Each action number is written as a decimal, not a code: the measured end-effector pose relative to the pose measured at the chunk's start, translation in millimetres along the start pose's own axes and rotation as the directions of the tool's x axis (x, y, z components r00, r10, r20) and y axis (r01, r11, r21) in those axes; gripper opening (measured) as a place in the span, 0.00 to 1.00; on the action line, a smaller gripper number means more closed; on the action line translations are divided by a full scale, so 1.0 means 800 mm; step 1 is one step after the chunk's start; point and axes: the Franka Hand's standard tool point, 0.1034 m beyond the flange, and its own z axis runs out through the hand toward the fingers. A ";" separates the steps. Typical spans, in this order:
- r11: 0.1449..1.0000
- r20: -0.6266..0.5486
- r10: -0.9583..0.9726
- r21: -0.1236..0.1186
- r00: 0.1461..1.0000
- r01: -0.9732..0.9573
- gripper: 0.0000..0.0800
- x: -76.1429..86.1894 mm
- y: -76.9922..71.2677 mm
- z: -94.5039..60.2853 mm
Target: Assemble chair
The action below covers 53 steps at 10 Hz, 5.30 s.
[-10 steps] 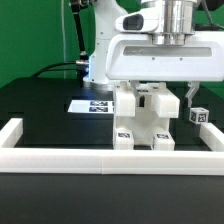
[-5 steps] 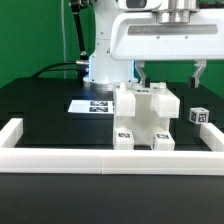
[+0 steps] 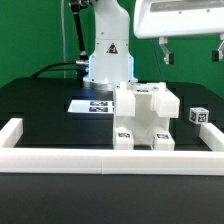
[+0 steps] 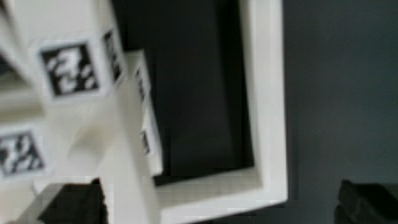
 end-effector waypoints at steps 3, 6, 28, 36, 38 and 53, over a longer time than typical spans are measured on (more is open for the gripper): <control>1.000 0.003 0.024 0.008 1.000 -0.024 0.81 -0.006 -0.004 0.008; 0.999 0.018 0.039 0.008 0.999 -0.039 0.81 -0.024 -0.012 0.011; 0.956 0.066 -0.295 0.007 0.953 0.295 0.81 -0.183 -0.054 0.126; 0.954 0.090 -0.299 -0.009 0.950 0.301 0.56 -0.203 -0.046 0.154; 0.953 0.089 -0.300 -0.010 0.950 0.302 0.36 -0.201 -0.043 0.154; 0.970 0.074 -0.239 -0.017 0.968 0.241 0.81 -0.175 -0.025 0.142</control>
Offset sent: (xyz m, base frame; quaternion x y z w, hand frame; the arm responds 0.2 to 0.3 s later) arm 0.0000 0.0000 0.0000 0.0000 0.0000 0.0000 1.0000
